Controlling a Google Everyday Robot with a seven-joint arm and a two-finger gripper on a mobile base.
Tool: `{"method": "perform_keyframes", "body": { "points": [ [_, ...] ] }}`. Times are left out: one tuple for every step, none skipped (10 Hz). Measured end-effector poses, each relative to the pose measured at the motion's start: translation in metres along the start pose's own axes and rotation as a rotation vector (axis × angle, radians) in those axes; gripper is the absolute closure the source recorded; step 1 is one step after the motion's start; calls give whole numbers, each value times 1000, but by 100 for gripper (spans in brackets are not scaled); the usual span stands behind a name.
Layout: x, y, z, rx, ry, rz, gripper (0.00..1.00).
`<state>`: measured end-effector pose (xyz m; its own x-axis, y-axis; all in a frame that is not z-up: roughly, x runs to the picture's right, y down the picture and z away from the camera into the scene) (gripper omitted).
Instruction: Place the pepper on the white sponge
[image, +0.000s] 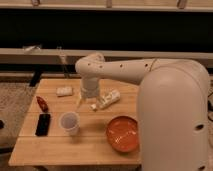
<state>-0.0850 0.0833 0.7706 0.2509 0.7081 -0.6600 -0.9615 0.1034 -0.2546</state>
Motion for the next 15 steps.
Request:
{"method": "perform_keyframes", "body": {
  "points": [
    [-4, 1, -5, 9, -21, -11, 20],
    [-12, 9, -8, 11, -37, -24, 20],
    [-24, 21, -11, 14, -59, -40, 20],
    [-36, 36, -14, 16, -79, -56, 20],
    [-50, 54, -17, 19, -102, -79, 20],
    [-62, 71, -19, 22, -126, -101, 20],
    [-76, 99, -21, 21, -155, -134, 20],
    [-86, 122, -22, 22, -177, -163, 20],
    [-94, 140, -22, 24, -191, -187, 20],
    [-104, 165, -22, 27, -210, -221, 20],
    [-112, 191, -20, 39, -222, -262, 20],
    [-115, 214, -17, 49, -233, -300, 20],
    [-114, 247, -11, 67, -245, -359, 20],
    [-113, 263, -7, 81, -252, -392, 20],
    [-114, 283, -1, 97, -257, -430, 20]
  ]
}}
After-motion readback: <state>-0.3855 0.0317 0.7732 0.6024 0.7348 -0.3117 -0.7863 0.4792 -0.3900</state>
